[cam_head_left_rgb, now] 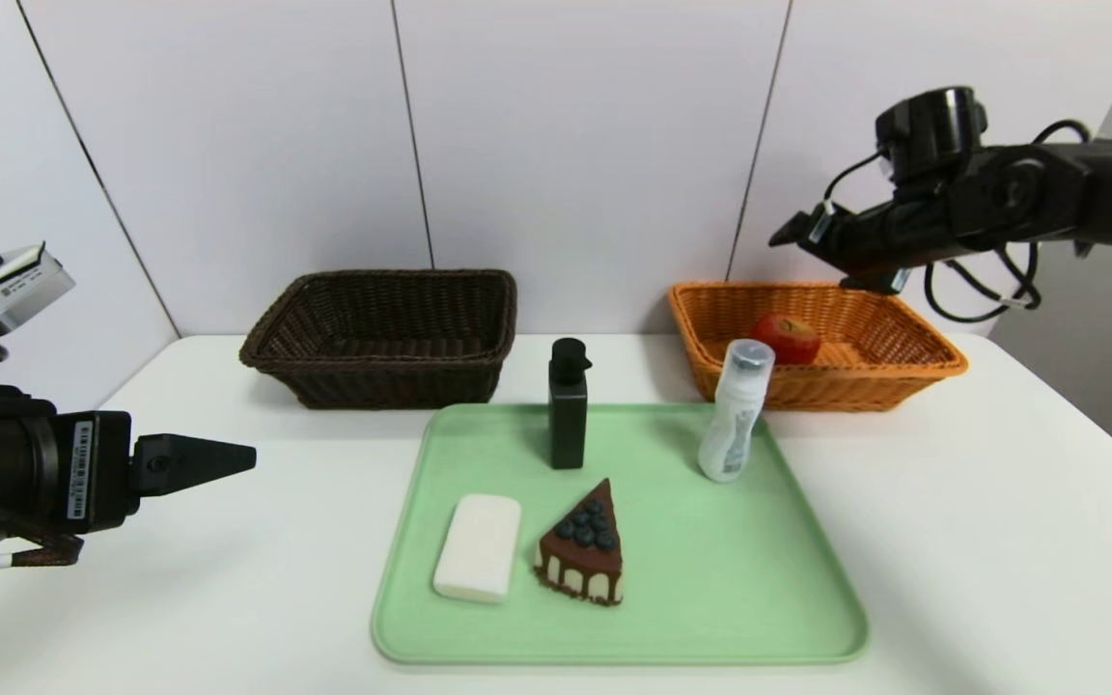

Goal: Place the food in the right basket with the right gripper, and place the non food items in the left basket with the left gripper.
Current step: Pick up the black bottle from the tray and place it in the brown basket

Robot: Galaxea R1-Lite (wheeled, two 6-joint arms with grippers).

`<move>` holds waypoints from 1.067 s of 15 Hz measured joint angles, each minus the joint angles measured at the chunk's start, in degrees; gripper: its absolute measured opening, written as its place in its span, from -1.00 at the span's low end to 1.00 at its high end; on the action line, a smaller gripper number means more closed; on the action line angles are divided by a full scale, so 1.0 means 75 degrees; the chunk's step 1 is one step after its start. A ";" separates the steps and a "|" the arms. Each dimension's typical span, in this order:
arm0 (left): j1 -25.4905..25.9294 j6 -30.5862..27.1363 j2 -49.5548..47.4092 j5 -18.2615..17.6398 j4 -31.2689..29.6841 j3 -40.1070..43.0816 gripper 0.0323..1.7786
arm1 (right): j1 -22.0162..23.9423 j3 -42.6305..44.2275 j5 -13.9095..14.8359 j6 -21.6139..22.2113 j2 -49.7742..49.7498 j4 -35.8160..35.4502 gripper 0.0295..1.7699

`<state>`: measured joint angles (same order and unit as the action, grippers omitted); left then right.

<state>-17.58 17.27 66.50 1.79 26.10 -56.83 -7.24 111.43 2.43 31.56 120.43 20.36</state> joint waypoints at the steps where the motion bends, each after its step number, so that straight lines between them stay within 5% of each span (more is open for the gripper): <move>1: 0.0000 0.0008 -0.0013 0.0000 0.0000 0.0000 0.90 | -0.0119 0.0000 0.0003 -0.0081 -0.0413 0.0034 0.85; 4: 0.0000 0.0033 -0.0054 -0.0011 0.0026 0.0008 0.90 | -0.0666 0.0003 0.0000 -0.0254 -0.1640 0.0783 0.88; 7: -0.0018 0.0218 -0.0150 -0.0011 0.0080 0.0015 0.90 | -0.1819 -0.0015 -0.0034 0.0231 -0.2666 0.2797 0.90; 11: -0.0034 0.0232 -0.0429 -0.0008 0.0085 0.0280 0.90 | -0.3724 -0.0018 -0.0184 0.1807 -0.3301 0.4753 0.91; 16: -0.0034 0.0232 -0.0925 0.0024 0.0161 0.0632 0.90 | -0.5352 -0.0021 -0.0561 0.4094 -0.2983 0.5307 0.91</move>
<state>-17.83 19.02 59.56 1.97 27.31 -52.09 -47.38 111.28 -1.78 62.27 98.06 60.16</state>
